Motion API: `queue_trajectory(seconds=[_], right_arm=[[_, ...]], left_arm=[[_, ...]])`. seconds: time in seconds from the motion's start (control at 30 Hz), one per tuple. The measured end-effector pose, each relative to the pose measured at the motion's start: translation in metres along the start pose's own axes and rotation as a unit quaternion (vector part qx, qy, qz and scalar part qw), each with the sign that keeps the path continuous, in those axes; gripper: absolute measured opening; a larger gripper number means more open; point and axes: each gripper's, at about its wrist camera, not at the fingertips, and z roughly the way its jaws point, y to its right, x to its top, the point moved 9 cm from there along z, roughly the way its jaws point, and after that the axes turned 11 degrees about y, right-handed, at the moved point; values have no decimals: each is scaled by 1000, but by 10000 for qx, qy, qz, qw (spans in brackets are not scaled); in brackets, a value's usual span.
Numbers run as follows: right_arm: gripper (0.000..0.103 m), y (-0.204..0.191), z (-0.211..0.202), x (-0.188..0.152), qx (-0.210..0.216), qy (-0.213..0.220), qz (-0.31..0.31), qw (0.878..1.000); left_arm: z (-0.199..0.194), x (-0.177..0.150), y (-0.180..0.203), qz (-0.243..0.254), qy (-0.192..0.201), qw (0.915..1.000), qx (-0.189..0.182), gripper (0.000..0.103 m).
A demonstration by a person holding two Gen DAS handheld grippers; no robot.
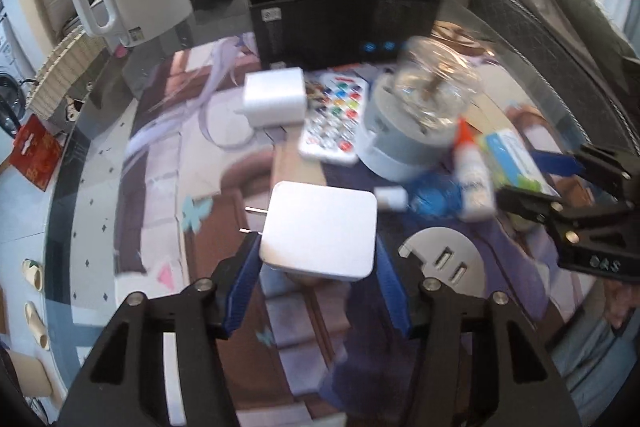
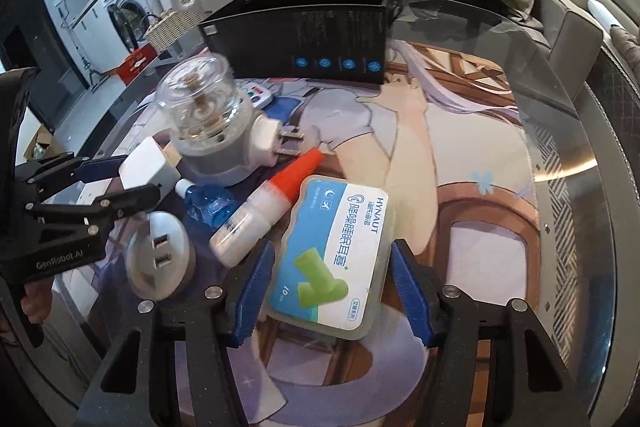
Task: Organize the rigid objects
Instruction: 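Move left gripper to white charger while right gripper approaches blue-white earplug case, then close left gripper on white charger while right gripper closes on earplug case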
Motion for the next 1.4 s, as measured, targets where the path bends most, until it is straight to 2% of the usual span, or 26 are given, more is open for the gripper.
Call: queue_trajectory(seconds=[0.17, 0.3, 0.5, 0.67, 0.7, 0.73, 0.8, 0.83, 1.07, 1.17, 1.3, 1.4], right_arm=[[60, -6, -5, -7, 38, 5, -120, 9999], [60, -1, 0, -1, -128, 21, -142, 9998], [60, 1, 6, 4, -208, 5, -153, 9997], [60, 2, 2, 1, -116, -2, -164, 9998], [60, 2, 2, 1, -118, 0, -177, 9998], [60, 3, 2, 1, -114, -3, -172, 9998], [60, 4, 2, 2, -104, -19, -109, 9999], [60, 4, 2, 2, -96, -23, -94, 9999], [60, -3, 1, 8, -124, 58, -330, 9994], [60, -1, 3, 6, -172, 60, -425, 9989], [60, 5, 5, 2, -173, 5, -341, 9993], [57, 6, 4, -1, -187, 38, -404, 9990]], left_arm=[[-4, -10, -1, -128, -90, 9998, -159, 56], [-5, -12, -6, -419, -174, 9983, -356, 56], [-7, -10, -21, -398, -117, 9991, -102, 58], [-13, -21, -56, -702, -192, 9969, 313, 57], [-15, -20, -60, -812, -146, 9960, 353, 56], [-17, -17, -58, -947, -102, 9952, 239, 56], [-16, -11, -40, -891, -116, 9959, -130, 56], [-14, -8, -32, -833, -140, 9963, -179, 56], [15, 7, -34, -876, -354, 9955, 73, 58], [20, 15, -35, -836, -333, 9959, 128, 57], [17, 17, -32, -726, -285, 9969, 95, 46], [8, 14, -25, -550, -218, 9982, 61, 43]])
